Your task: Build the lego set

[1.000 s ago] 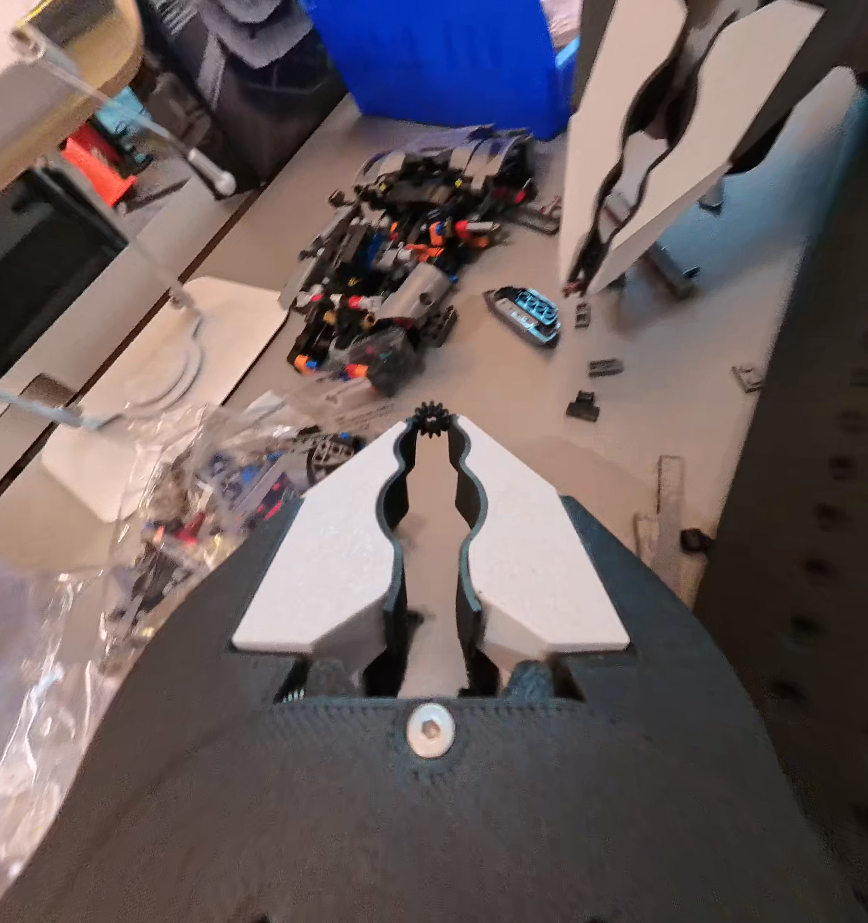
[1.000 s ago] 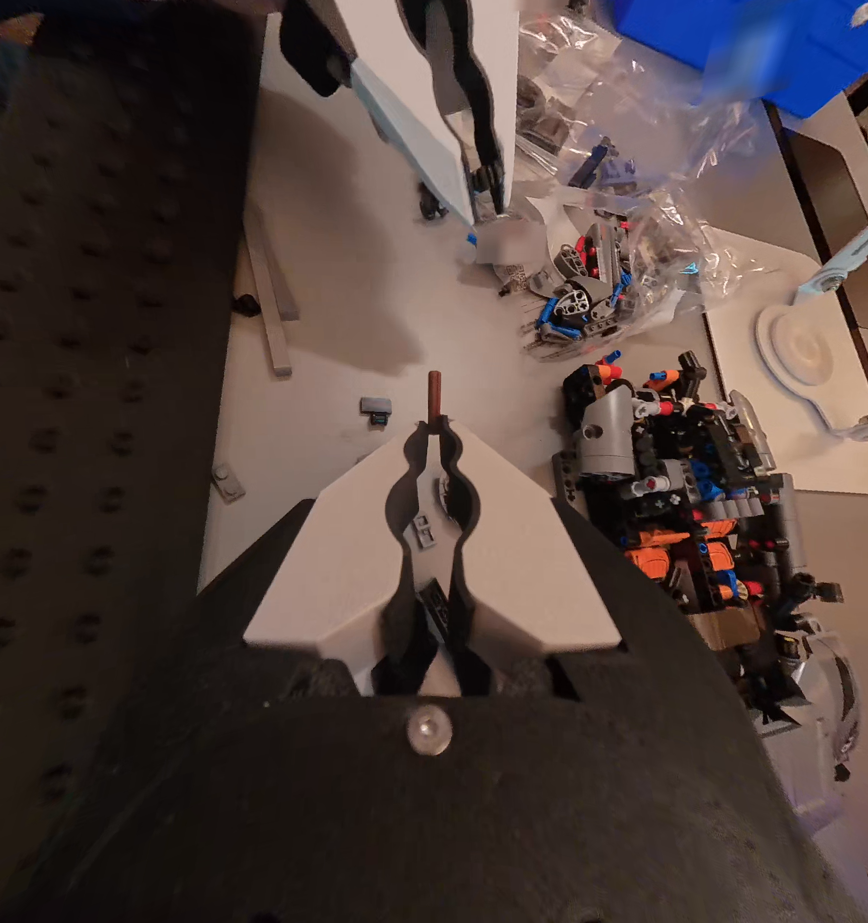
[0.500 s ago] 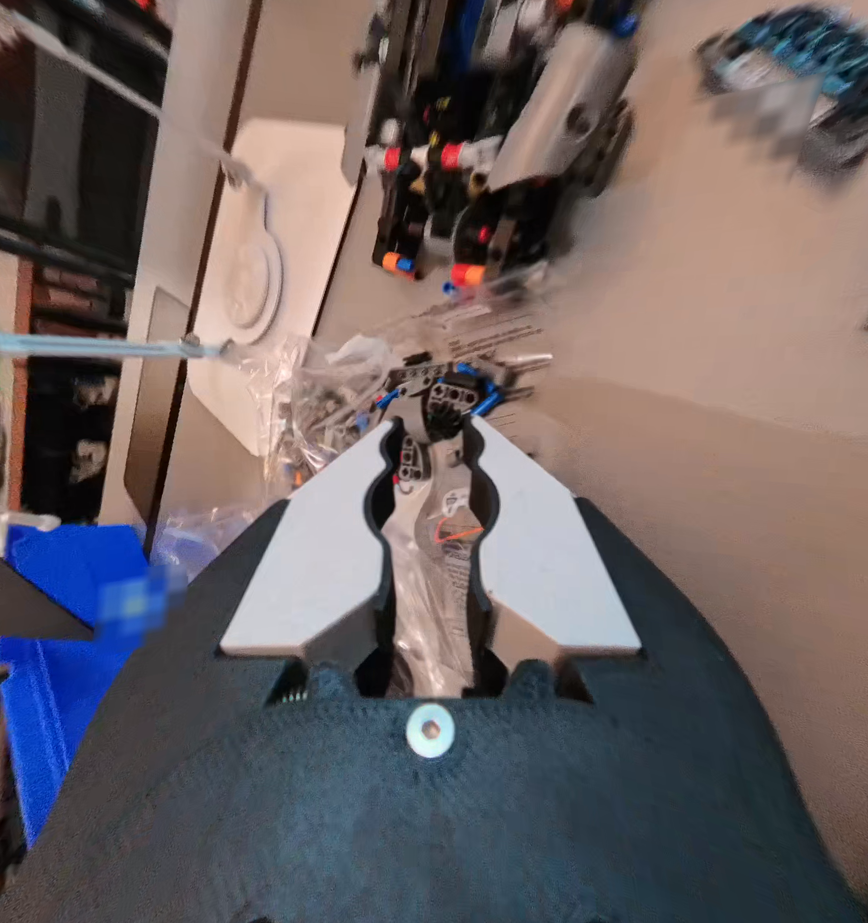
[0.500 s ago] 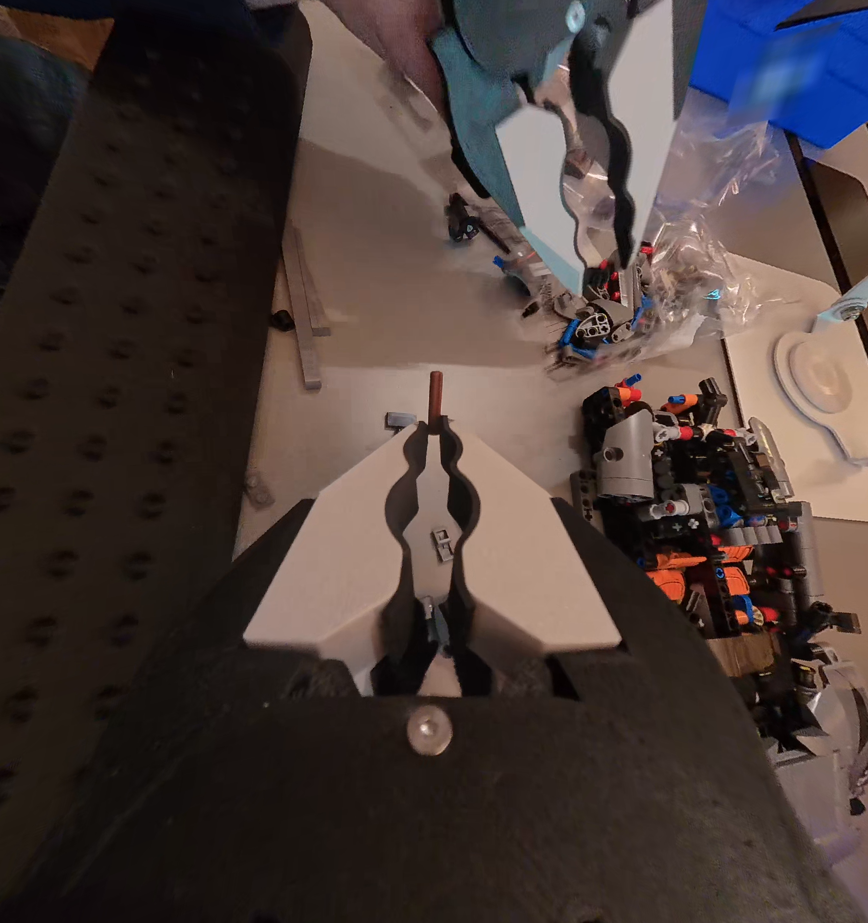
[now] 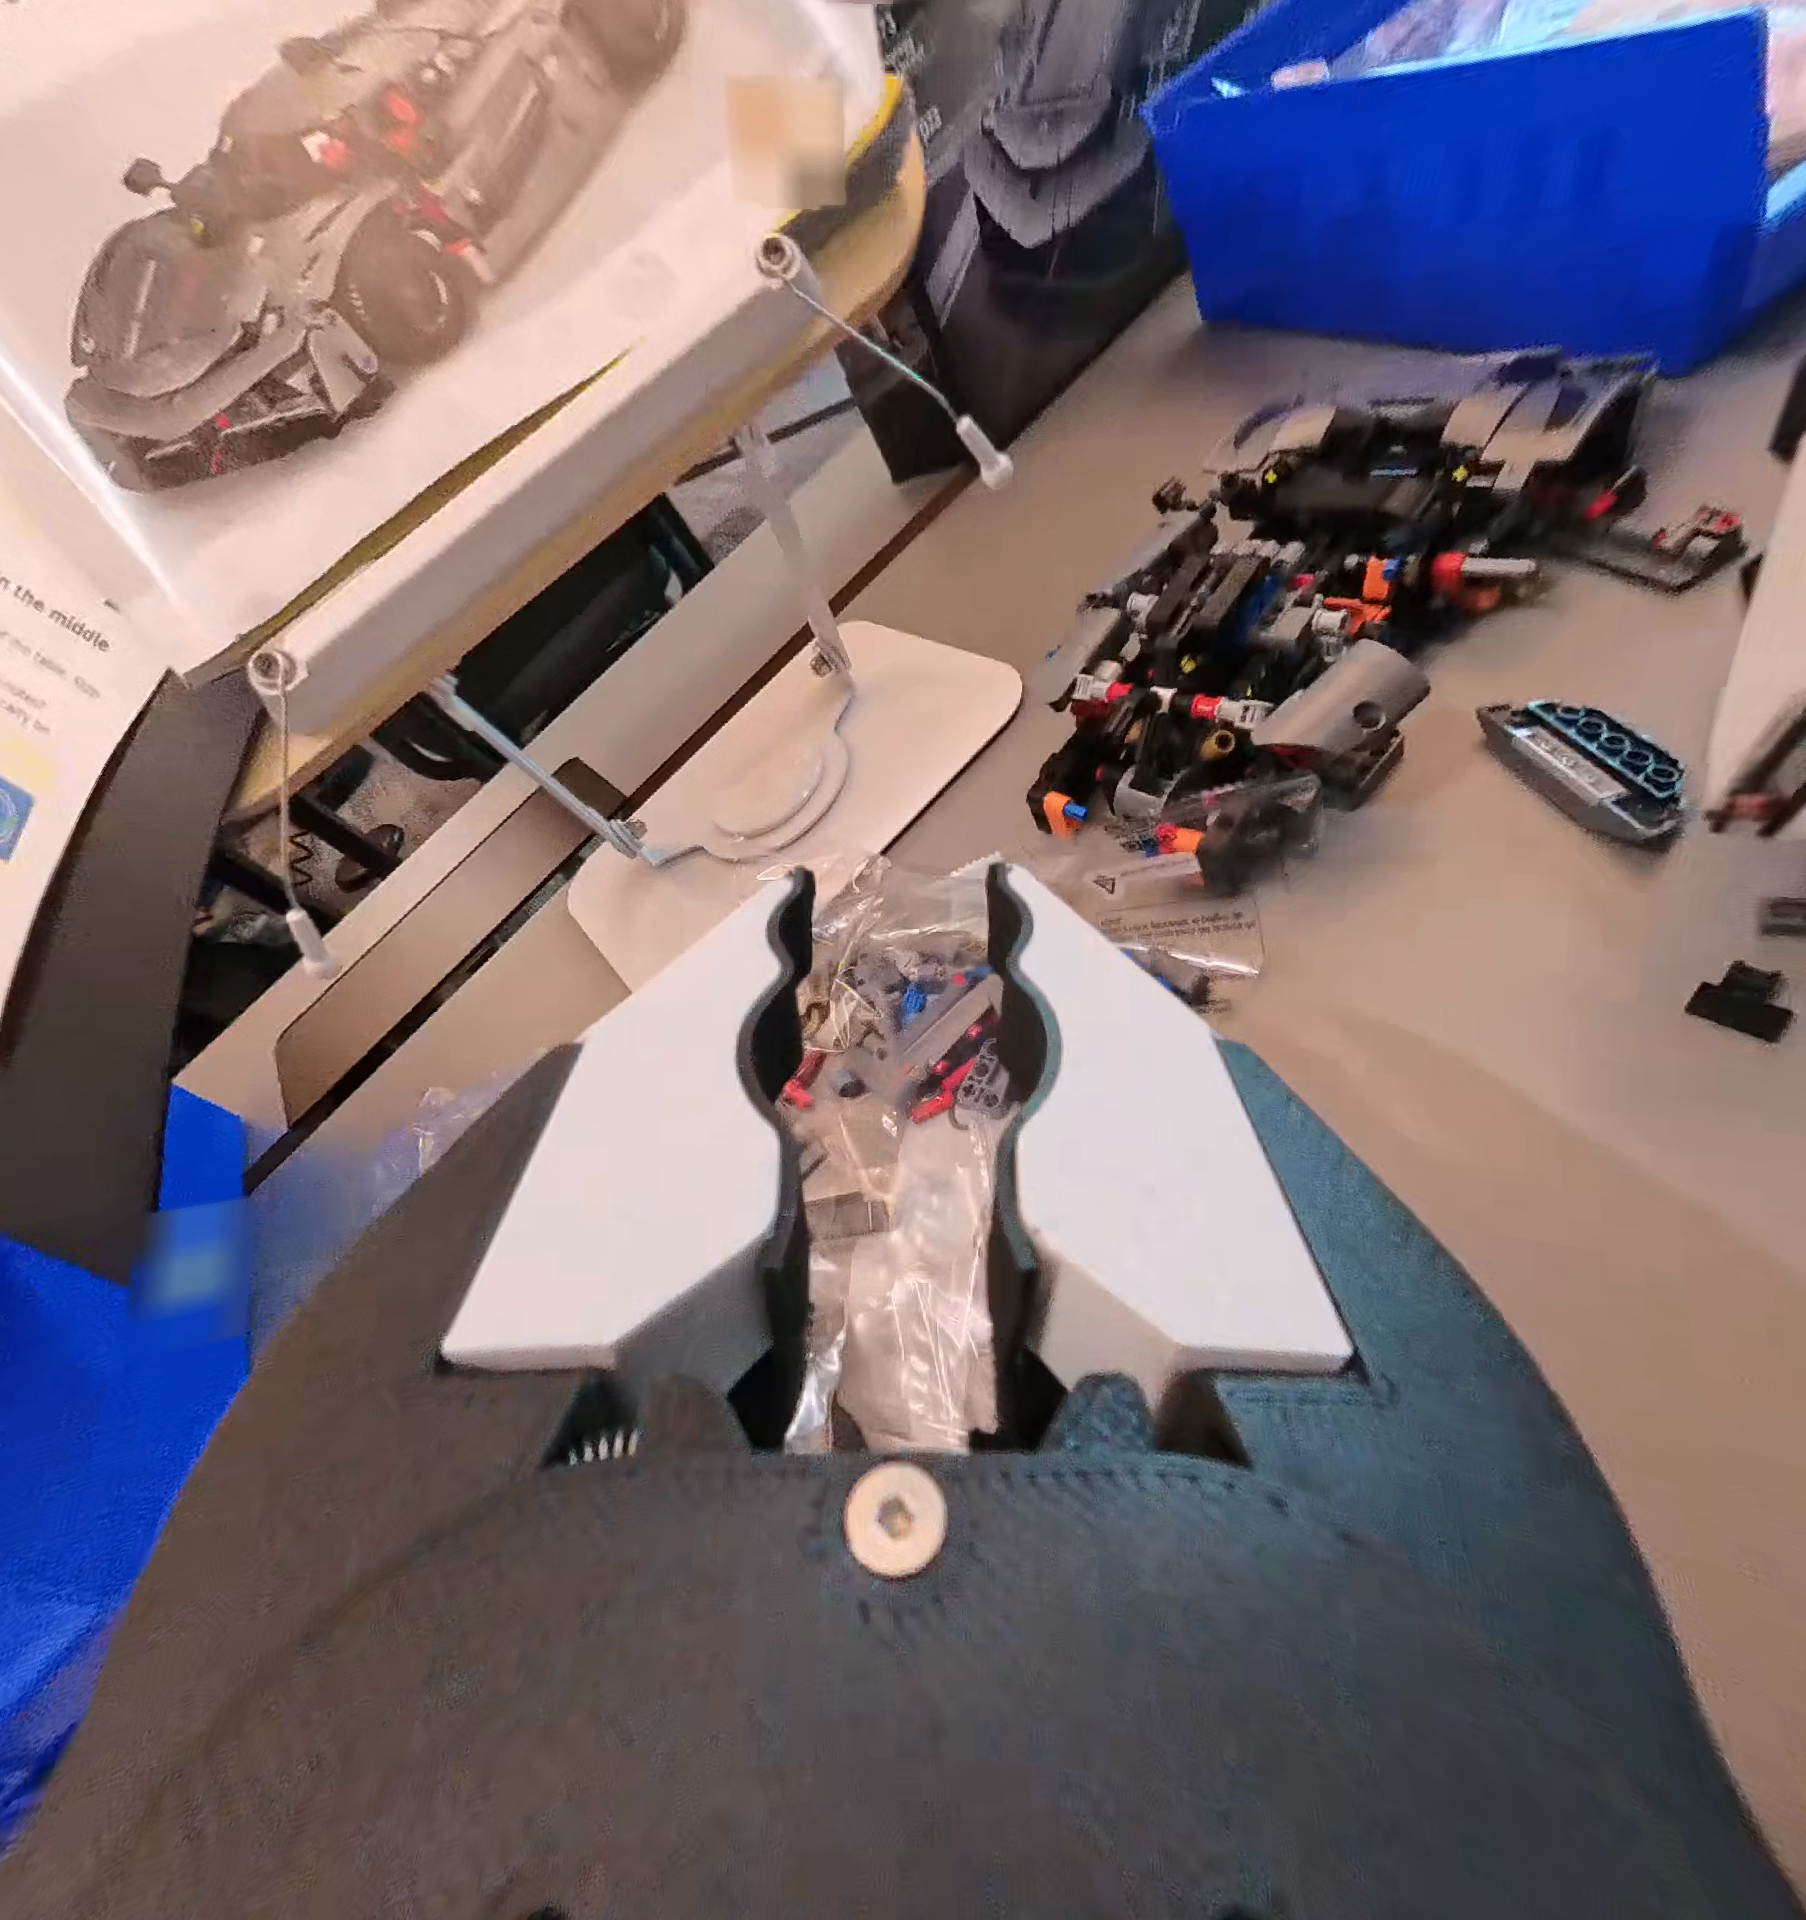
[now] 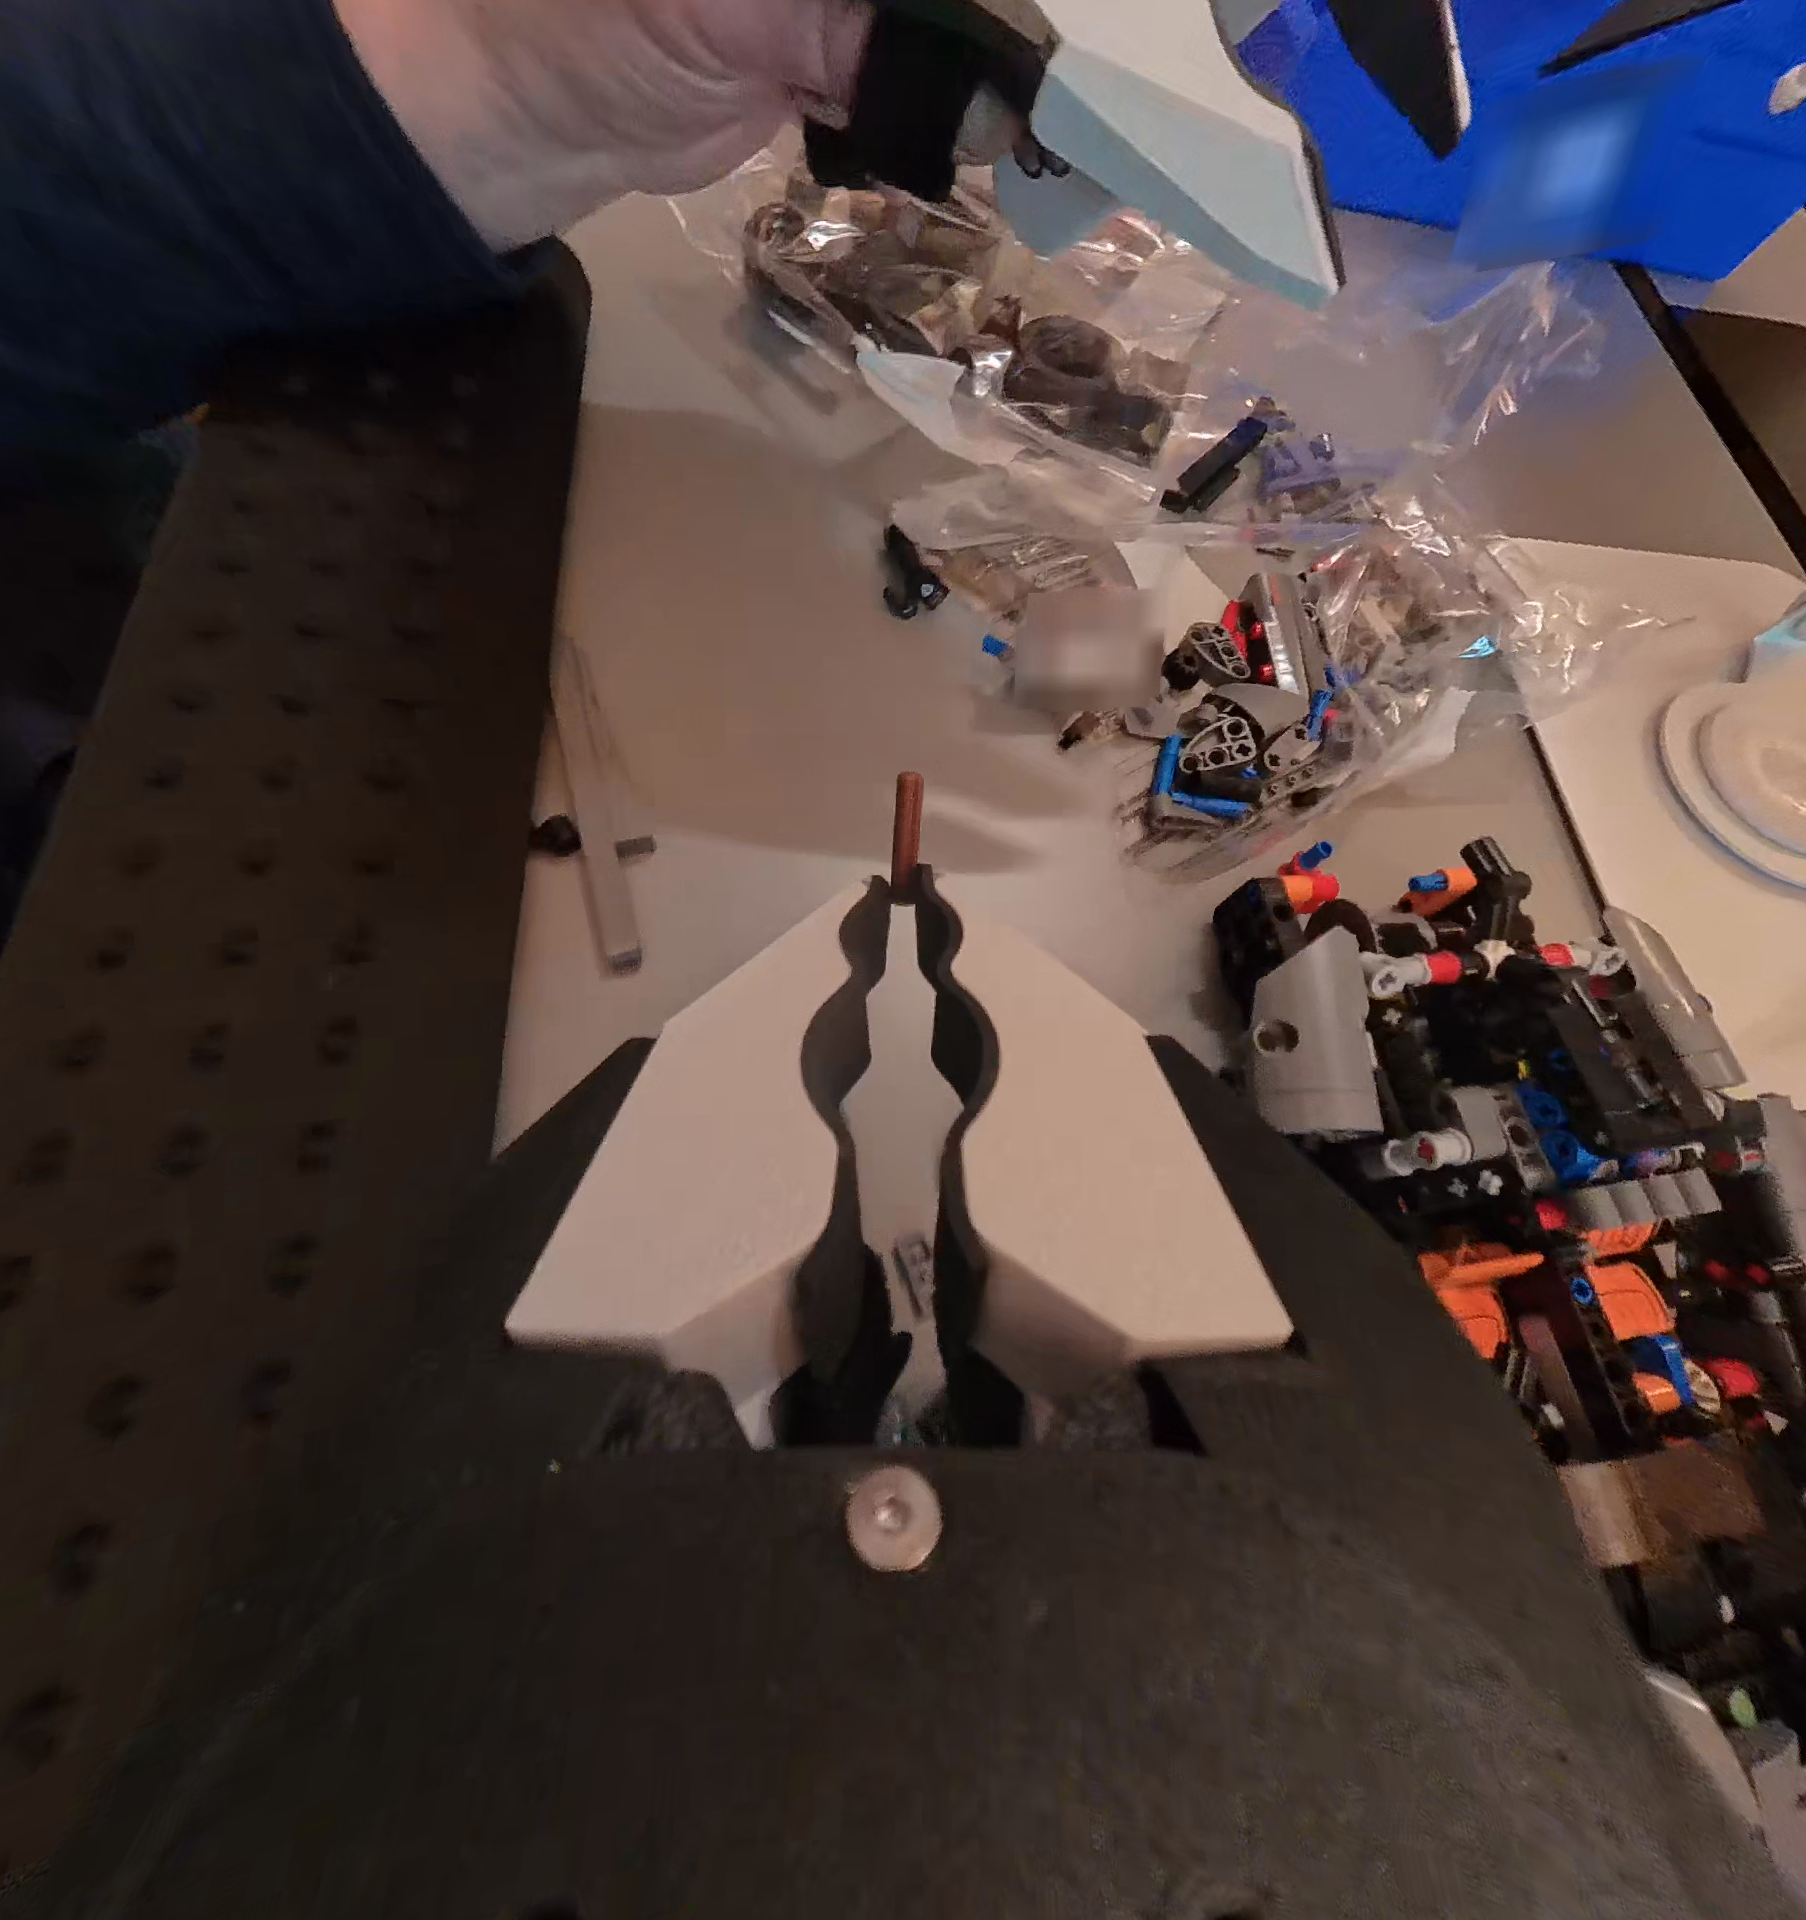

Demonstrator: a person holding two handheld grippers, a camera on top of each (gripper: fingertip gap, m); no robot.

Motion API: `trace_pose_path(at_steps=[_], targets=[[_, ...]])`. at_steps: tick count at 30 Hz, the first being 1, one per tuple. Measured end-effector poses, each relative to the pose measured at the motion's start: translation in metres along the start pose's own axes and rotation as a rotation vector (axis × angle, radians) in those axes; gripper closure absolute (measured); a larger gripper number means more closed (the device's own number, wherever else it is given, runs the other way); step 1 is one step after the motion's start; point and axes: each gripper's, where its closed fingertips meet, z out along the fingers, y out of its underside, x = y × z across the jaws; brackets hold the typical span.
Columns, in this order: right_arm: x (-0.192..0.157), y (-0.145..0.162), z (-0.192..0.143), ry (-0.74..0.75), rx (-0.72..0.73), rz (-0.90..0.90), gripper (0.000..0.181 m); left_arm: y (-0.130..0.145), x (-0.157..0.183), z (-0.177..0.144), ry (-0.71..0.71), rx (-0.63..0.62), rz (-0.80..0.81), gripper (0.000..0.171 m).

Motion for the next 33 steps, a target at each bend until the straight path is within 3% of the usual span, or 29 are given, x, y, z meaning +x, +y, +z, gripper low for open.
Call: trace_pose_path(at_steps=[9,13,15,20,23,26,29,33], targets=[[0.022,0.001,0.059,0.027,-0.215,0.034,0.178,0.009,-0.016,0.0,-0.042,-0.002,-0.101,0.147],[0.066,-0.002,0.083,0.233,-0.352,-0.013,0.177,0.009,-0.019,-0.002,-0.048,0.01,-0.12,0.148],[0.082,-0.001,0.084,0.301,-0.397,-0.034,0.168,0.01,-0.022,-0.004,-0.054,0.013,-0.133,0.149],[0.092,-0.019,0.056,0.316,-0.264,0.018,0.157,0.011,-0.024,-0.005,-0.049,0.02,-0.166,0.15],[0.063,-0.02,0.033,0.146,-0.214,0.0,0.168,0.01,-0.025,-0.007,-0.049,0.028,-0.172,0.15],[0.017,0.01,0.023,-0.117,-0.312,0.024,0.163,0.011,-0.024,-0.005,-0.041,0.025,-0.178,0.151],[-0.001,0.044,0.023,-0.194,-0.458,0.025,0.159,0.012,-0.022,-0.003,-0.029,0.017,-0.185,0.15],[-0.022,0.055,0.023,-0.285,-0.519,0.006,0.161,0.014,-0.02,-0.002,-0.018,0.011,-0.19,0.15]])
